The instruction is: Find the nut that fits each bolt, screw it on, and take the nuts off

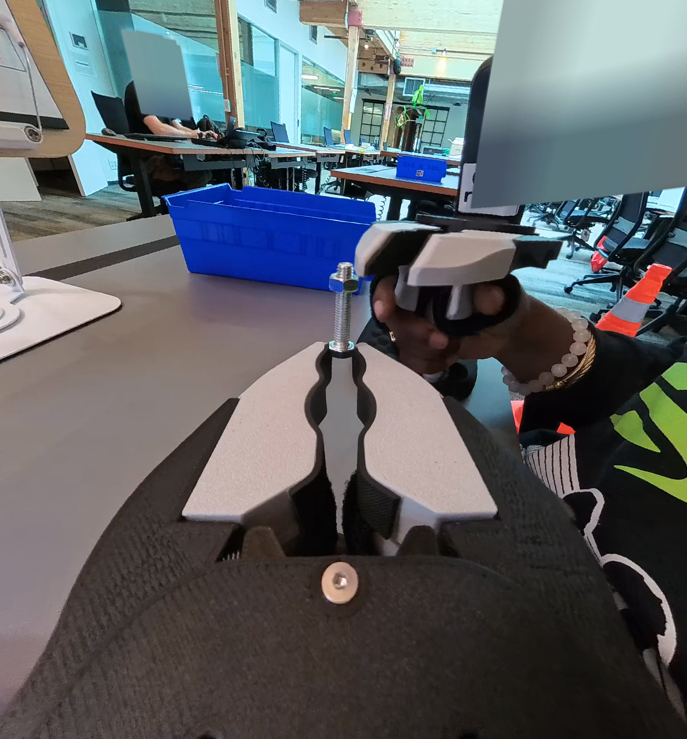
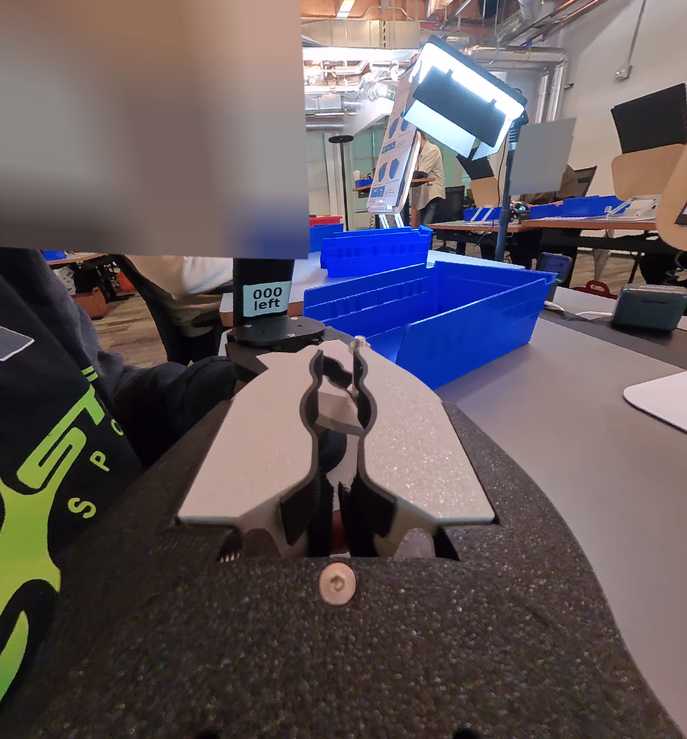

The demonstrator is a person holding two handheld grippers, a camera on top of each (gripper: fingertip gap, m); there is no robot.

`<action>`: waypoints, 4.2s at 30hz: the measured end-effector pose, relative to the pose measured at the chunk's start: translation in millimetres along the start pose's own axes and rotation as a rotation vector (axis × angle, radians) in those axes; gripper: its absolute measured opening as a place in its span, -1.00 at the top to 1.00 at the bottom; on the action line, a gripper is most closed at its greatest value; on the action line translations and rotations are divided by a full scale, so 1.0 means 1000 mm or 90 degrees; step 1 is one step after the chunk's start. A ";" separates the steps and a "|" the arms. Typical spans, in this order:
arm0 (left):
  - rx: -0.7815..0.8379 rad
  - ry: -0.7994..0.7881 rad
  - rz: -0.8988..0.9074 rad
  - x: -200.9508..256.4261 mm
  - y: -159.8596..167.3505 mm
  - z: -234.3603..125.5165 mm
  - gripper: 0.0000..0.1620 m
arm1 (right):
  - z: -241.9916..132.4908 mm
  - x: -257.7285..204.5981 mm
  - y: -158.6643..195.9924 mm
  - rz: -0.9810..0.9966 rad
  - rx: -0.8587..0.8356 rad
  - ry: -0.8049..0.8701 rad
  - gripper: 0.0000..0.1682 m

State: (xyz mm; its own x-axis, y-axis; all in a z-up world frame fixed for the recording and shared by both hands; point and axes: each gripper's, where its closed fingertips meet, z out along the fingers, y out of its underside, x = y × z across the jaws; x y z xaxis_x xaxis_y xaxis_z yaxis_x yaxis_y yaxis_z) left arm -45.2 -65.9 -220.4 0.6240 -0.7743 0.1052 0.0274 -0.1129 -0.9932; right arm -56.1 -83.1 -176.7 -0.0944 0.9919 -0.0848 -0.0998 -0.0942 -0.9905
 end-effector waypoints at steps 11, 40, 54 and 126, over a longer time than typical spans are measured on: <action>-0.011 0.008 0.010 0.003 0.002 0.002 0.88 | 0.025 -0.002 0.008 -0.001 -0.024 -0.030 0.59; -0.009 0.007 0.007 0.003 0.002 0.001 0.88 | 0.016 -0.001 0.005 0.000 -0.014 -0.013 0.66; -0.008 0.007 0.005 0.003 0.002 0.000 0.88 | 0.013 0.004 0.007 0.014 -0.011 -0.002 0.61; -0.018 0.001 0.002 0.000 0.004 0.002 0.88 | -0.015 0.004 0.003 -0.010 -0.051 0.013 0.85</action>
State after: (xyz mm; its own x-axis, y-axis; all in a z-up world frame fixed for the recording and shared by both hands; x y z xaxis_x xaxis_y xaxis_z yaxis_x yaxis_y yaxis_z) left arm -43.2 -65.3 -224.4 0.6231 -0.7754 0.1022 0.0035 -0.1280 -0.9918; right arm -41.5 -78.1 -181.6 -0.0731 0.9948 -0.0713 -0.0206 -0.0730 -0.9971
